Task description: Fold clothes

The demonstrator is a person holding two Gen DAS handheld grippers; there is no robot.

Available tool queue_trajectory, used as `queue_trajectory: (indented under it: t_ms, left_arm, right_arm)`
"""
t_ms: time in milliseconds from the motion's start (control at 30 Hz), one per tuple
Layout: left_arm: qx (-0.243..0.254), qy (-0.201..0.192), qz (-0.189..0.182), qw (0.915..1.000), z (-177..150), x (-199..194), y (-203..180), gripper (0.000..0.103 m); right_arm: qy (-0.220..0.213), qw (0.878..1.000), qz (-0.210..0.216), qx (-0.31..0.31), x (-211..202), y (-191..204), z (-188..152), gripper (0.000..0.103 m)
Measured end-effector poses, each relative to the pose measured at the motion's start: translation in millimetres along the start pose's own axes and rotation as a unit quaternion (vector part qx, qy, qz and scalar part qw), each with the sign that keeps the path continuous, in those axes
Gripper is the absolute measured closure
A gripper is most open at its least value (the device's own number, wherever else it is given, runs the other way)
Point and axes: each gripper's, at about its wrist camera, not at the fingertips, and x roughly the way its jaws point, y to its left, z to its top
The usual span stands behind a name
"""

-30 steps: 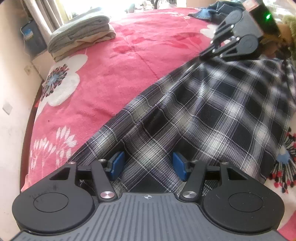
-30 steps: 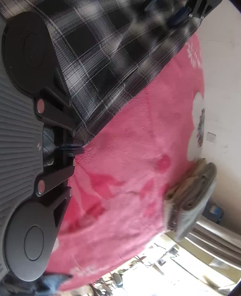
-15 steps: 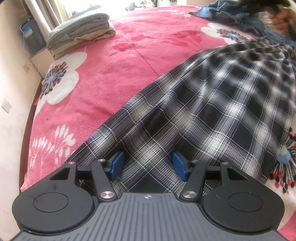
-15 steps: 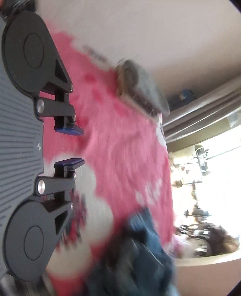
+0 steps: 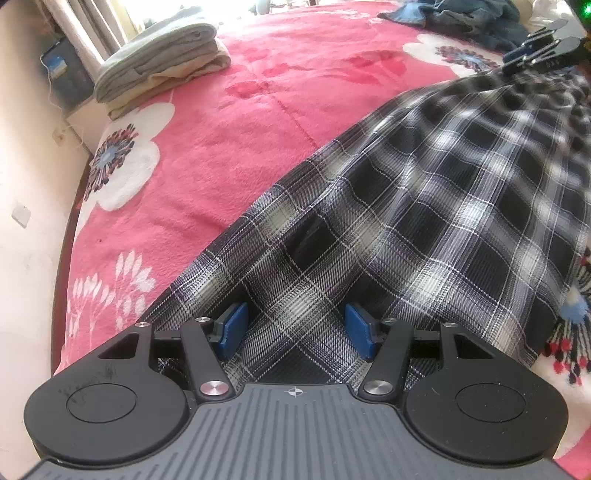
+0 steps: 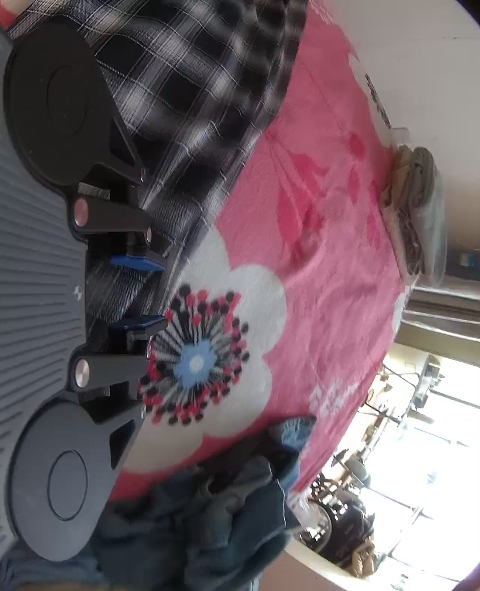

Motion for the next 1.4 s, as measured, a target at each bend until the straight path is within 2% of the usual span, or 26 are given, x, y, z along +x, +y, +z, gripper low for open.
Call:
queue_trajectory:
  t_ms: [67,367,600,667,833,1100,1167,1200,1233,1400]
  left_arm:
    - [-0.001,0.001,-0.001,1.0,-0.4,1.2,0.7,0.044]
    - [0.005,0.004,-0.002,1.0,0.4,2.5,1.4,0.043]
    - [0.002,0.004,0.001,1.0,-0.2,2.0,-0.1,0.043]
    - [0.0,0.006,0.0,1.0,0.1,2.2,0.4,0.043]
    - [0.0,0.005,-0.002,1.0,-0.1,2.8,1.7,0.042]
    - [-0.001,0.003,-0.004,1.0,-1.3,3.8,2.6,0.042]
    - [-0.001,0.002,-0.004,1.0,-1.7,3.5,2.4,0.042]
    - [-0.001,0.001,-0.004,1.0,-1.9,3.3,2.3,0.042]
    - [-0.001,0.001,-0.003,1.0,-2.1,3.1,2.1,0.042]
    - [-0.001,-0.001,-0.001,1.0,-3.0,2.2,1.3,0.042]
  right_arm:
    - [0.018,1.0,0.009,-0.02,6.9,8.1,-8.0,0.074]
    - [0.025,0.997,0.033,-0.064,-5.3,18.2,-15.6,0.074]
    - [-0.009,0.998,0.056,0.003,-10.8,-8.7,6.1,0.074]
    - [-0.006,0.998,0.06,0.009,-6.0,-12.3,8.9,0.074]
    - [0.027,0.997,0.072,-0.023,11.8,-0.6,4.4,0.074]
    - [0.037,0.997,0.065,-0.02,16.5,6.2,0.5,0.074]
    - [0.038,0.997,0.057,-0.025,16.0,10.8,0.3,0.081]
    - [0.036,0.998,0.046,-0.031,15.0,14.6,0.6,0.096]
    - [0.03,0.998,0.033,-0.04,12.6,18.2,1.5,0.099]
    - [-0.006,0.997,-0.034,-0.071,-2.2,24.7,10.9,0.1]
